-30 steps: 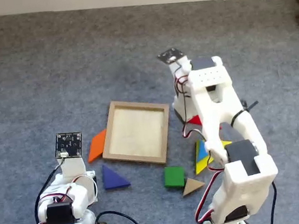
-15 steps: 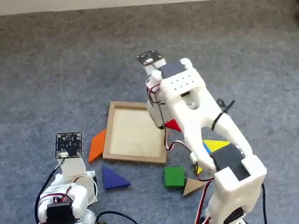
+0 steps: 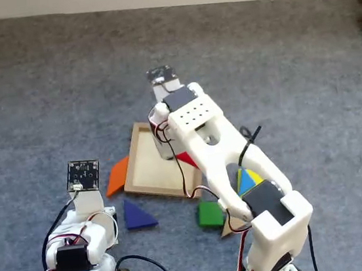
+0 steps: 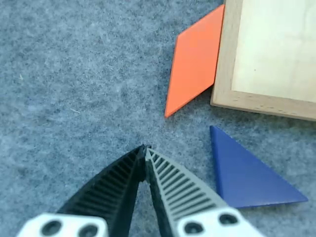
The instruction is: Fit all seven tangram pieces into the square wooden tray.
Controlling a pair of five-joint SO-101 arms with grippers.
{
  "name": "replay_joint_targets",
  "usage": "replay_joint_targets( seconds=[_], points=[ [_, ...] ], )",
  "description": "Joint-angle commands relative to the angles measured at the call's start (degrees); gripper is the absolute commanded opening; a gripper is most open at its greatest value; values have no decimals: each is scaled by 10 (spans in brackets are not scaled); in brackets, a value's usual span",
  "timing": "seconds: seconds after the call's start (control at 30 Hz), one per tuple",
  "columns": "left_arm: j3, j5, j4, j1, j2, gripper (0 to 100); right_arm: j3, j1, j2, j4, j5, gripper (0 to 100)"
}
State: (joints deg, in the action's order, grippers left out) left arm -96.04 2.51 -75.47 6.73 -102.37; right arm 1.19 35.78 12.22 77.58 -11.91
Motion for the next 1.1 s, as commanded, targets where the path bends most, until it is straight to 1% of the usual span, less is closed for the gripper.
replay_joint_targets(
  seconds=[0.0,0.1,0.23,0.37,0.47,0.57,0.63,0.8,1.07],
  points=[
    [-11,4,-2,7,-24,7,27,8,-8,-36,-24,187],
    [-11,4,-2,7,-24,7,17,19,-8,-64,-24,187],
    [-11,4,-2,7,-24,7,-11,32,-8,-94,-47,187],
    [-11,4,-2,7,-24,7,-26,34,-7,-110,-90,187],
    [-11,4,-2,7,-24,7,-45,34,-7,-128,-137,187],
    [-11,4,-2,7,-24,7,-80,31,-7,-166,-185,187],
    [-11,4,-2,7,-24,7,-109,30,-7,-196,-200,187],
    [-11,4,-2,7,-24,7,-154,30,-8,-249,-205,187],
    [-11,4,-2,7,-24,7,-160,20,-10,-247,-202,190]
  ],
)
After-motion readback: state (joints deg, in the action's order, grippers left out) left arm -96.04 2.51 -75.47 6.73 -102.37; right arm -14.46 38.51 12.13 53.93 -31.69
